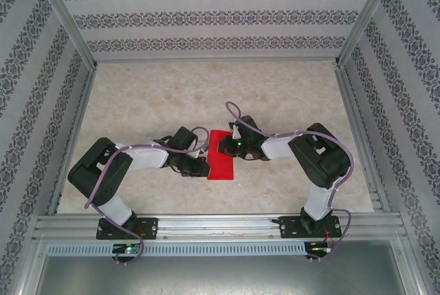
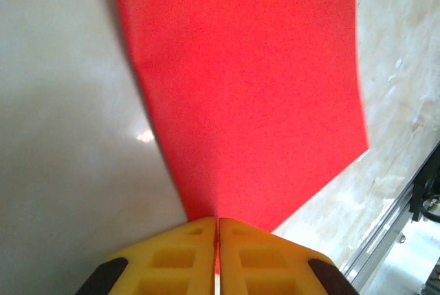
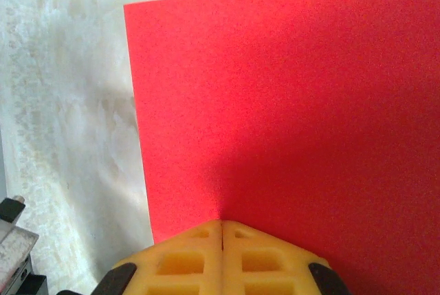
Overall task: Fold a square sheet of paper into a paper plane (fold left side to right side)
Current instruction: First fold the square sheet of paper in half at the center of the table.
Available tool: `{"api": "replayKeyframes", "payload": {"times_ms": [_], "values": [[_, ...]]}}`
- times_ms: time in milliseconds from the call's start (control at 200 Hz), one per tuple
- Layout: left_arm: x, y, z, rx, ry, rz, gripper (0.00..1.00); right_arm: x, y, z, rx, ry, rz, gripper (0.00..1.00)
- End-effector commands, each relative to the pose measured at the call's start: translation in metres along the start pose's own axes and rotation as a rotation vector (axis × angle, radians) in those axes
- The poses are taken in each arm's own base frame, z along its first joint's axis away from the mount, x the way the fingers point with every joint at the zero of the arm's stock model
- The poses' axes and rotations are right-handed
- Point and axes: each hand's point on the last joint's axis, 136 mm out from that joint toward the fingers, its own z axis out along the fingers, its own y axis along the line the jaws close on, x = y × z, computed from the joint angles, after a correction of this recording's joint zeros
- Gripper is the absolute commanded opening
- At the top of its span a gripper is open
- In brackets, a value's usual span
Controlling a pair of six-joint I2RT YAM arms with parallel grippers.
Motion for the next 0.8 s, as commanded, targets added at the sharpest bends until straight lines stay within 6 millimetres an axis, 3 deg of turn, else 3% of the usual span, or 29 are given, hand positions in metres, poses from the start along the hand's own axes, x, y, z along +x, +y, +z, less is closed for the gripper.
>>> {"api": "replayKeyframes", "payload": {"times_ms": [0,295,520,799], "values": [[0.03,0.008,-0.001,-0.039,0.093,-0.022,0.08,0.027,-0.051,0.007,0.151,0.069,0.058,0.0],[0.038,0.006,0.001,-0.029,0.12,-0.038,0.09,0.028,-0.048,0.007,0.139,0.071,0.062,0.0],[0.033,-0.001,-0.001,-0.008,0.097,-0.044,0.09,0.029,-0.047,0.008,0.137,0.072,0.061,0.0],[0.006,-0.029,-0.033,0.071,-0.016,0.001,0.09,0.028,-0.041,0.005,0.114,0.065,0.052,0.0]]}}
